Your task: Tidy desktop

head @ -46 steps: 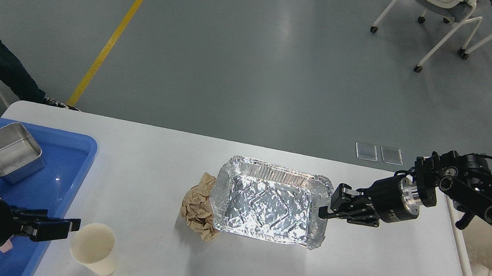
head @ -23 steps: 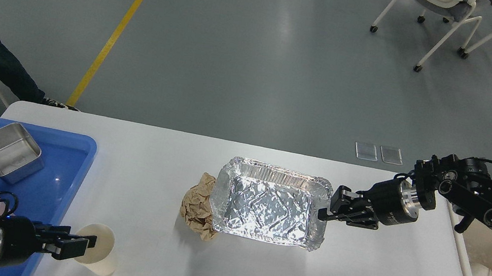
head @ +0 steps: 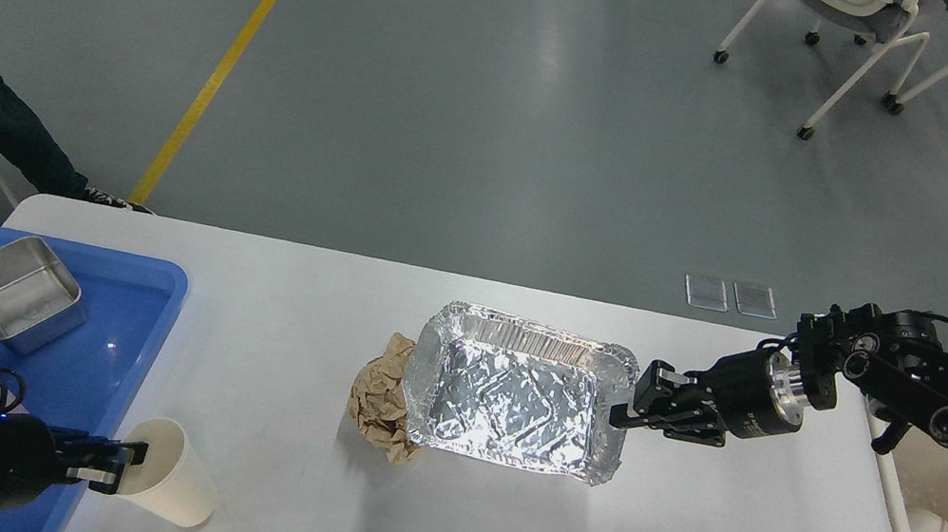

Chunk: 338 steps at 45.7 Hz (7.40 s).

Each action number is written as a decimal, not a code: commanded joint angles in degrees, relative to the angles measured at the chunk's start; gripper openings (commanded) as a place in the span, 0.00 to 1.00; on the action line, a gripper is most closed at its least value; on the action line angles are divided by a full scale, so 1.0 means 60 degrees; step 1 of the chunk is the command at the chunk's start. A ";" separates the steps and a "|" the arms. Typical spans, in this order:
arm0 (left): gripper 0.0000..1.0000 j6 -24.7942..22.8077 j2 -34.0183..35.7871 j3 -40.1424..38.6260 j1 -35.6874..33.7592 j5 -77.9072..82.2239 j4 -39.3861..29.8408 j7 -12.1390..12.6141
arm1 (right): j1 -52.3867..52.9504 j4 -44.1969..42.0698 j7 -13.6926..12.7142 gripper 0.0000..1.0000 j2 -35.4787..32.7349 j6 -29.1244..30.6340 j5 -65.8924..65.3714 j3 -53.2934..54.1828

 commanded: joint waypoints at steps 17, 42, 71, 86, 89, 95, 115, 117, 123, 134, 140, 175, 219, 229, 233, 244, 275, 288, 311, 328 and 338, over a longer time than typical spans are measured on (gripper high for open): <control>0.00 -0.0058 0.0613 -0.0565 -0.0087 -0.0074 -0.0584 -0.0617 | 0.0331 0.0020 -0.0046 0.00 0.0318 0.0365 0.0810 0.0568; 0.00 -0.4435 0.2884 -0.6611 -0.1185 -0.1318 -0.1610 -0.2390 | -0.0079 -0.0726 -0.0046 0.00 0.1300 0.0321 0.0767 0.0481; 0.00 -0.6928 -0.1098 -0.5767 -0.4451 -0.0851 -0.1025 -0.0735 | -0.0079 -0.0653 -0.0016 0.00 0.1315 0.0292 0.0664 0.0466; 0.01 -0.6913 -0.4688 -0.3876 -0.5361 0.1331 0.0264 -0.0208 | 0.0009 -0.0624 -0.0002 0.00 0.1417 0.0277 0.0664 0.0466; 0.01 -0.6884 -0.5084 -0.3759 -0.5317 0.1668 0.0513 -0.0193 | 0.0009 -0.0595 0.0013 0.00 0.1373 0.0292 0.0664 0.0466; 0.01 -0.6869 -0.5817 -0.3481 -0.5273 0.2181 0.0748 -0.0193 | -0.0006 -0.0609 0.0028 0.00 0.1344 0.0277 0.0649 0.0466; 0.09 -0.6621 -0.6198 -0.3143 -0.5053 0.3207 0.0938 -0.0193 | -0.0006 -0.0595 0.0028 0.00 0.1373 0.0277 0.0664 0.0466; 0.16 -0.6606 -0.6315 -0.3143 -0.5024 0.3222 0.1026 -0.0193 | -0.0006 -0.0580 0.0028 0.00 0.1373 0.0277 0.0664 0.0466; 0.54 -0.6577 -0.6608 -0.3143 -0.4848 0.3251 0.1158 -0.0193 | -0.0020 -0.0580 0.0028 0.00 0.1358 0.0277 0.0664 0.0466; 0.79 -0.6430 -0.6799 -0.3143 -0.4731 0.3251 0.1188 -0.0193 | -0.0050 -0.0609 0.0028 0.00 0.1344 0.0277 0.0664 0.0466; 0.81 -0.6430 -0.6741 -0.3216 -0.4745 0.3208 0.1188 -0.0222 | -0.0064 -0.0653 0.0028 0.00 0.1344 0.0277 0.0664 0.0466; 0.90 -0.3999 0.0319 -0.9849 0.2135 0.0601 -0.0057 -0.0266 | -0.0211 -0.0639 0.0028 0.00 0.1285 0.0248 0.0635 0.0451; 0.88 -0.3017 -0.1318 -0.9885 0.3740 0.1961 0.0117 -0.0442 | -0.0255 -0.0565 0.0042 0.00 0.1227 0.0204 0.0576 0.0481; 0.89 -0.2593 -0.2886 -0.6647 0.1175 0.3030 0.1231 -0.0457 | -0.0152 -0.0492 0.0057 0.00 0.0861 0.0233 0.0591 0.0554; 0.89 -0.2227 -0.3356 -0.5460 0.0573 0.3499 0.1465 -0.0486 | -0.0123 -0.0478 0.0057 0.00 0.0700 0.0248 0.0591 0.0568; 0.89 -0.1187 -0.3459 -0.3276 0.0001 0.3720 0.1510 -0.0501 | -0.0050 -0.0478 0.0057 0.00 0.0509 0.0248 0.0605 0.0598; 0.90 0.0425 -0.5729 -0.2119 -0.0233 0.4848 0.3604 -0.0647 | -0.0167 -0.0507 0.0057 0.00 0.0509 0.0233 0.0591 0.0671; 0.90 0.1055 -0.6139 -0.1312 -0.0541 0.4877 0.4468 -0.0633 | -0.0196 -0.0507 0.0071 0.00 0.0494 0.0233 0.0591 0.0671; 0.56 0.1290 -0.7253 -0.1327 -0.0585 0.4760 0.5787 -0.0647 | -0.0255 -0.0492 0.0071 0.00 0.0480 0.0233 0.0591 0.0744; 0.04 0.1231 -0.7195 -0.1312 -0.0761 0.4468 0.5816 -0.0677 | -0.0255 -0.0507 0.0071 0.00 0.0421 0.0204 0.0591 0.0744; 0.00 0.1216 -0.7151 -0.1327 -0.0761 0.4379 0.5787 -0.0691 | -0.0284 -0.0565 0.0071 0.00 0.0421 0.0204 0.0591 0.0744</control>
